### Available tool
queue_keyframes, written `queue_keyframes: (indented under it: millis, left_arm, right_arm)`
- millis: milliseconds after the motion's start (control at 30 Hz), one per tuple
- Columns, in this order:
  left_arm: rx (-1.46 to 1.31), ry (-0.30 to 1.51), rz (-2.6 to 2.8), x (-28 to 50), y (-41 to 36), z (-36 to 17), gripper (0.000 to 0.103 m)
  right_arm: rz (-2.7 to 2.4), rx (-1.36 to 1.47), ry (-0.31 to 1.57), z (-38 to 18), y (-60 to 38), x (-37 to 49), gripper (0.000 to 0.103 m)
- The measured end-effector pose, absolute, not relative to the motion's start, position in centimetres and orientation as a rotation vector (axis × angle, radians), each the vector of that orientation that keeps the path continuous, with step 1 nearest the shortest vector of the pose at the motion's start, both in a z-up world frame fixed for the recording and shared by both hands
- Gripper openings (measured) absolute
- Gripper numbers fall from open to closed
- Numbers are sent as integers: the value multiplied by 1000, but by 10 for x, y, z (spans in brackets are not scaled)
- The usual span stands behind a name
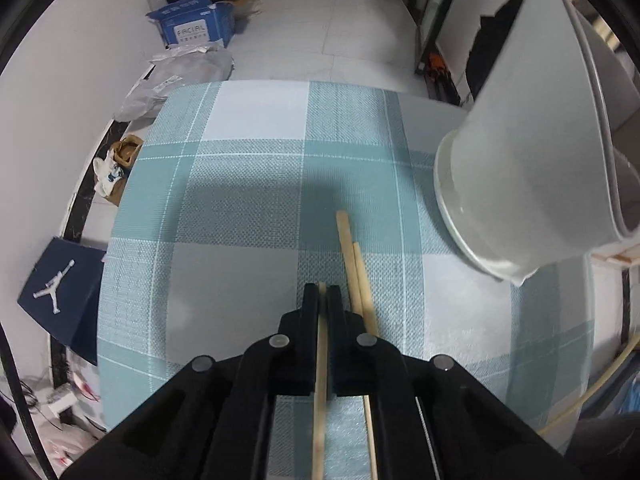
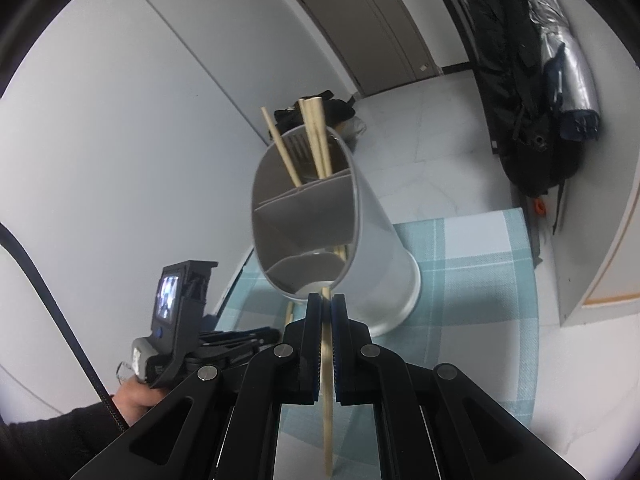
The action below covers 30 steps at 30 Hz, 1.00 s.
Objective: Organize utensils
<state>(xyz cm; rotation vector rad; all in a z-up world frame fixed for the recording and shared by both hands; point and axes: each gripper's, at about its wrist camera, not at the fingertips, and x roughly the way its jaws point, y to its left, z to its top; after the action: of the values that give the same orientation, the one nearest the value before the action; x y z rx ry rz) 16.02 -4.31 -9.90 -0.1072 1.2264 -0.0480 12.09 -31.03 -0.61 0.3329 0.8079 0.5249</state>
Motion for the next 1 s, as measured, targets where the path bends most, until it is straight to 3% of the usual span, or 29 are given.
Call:
queue_keyframes:
  millis: [167,600,1000]
  left_arm:
    - [-173,1198,-37,159,-35,-89,1]
    - [-293,799,-37,77,-15,1,0]
    - [-278,760,-91,56,-14,7,0]
  right_arm:
    - [520,317,794,-1,-305,119,4]
    - [507,183,671,15,-275,85,4]
    - [460,120,620,24,-262,51,4]
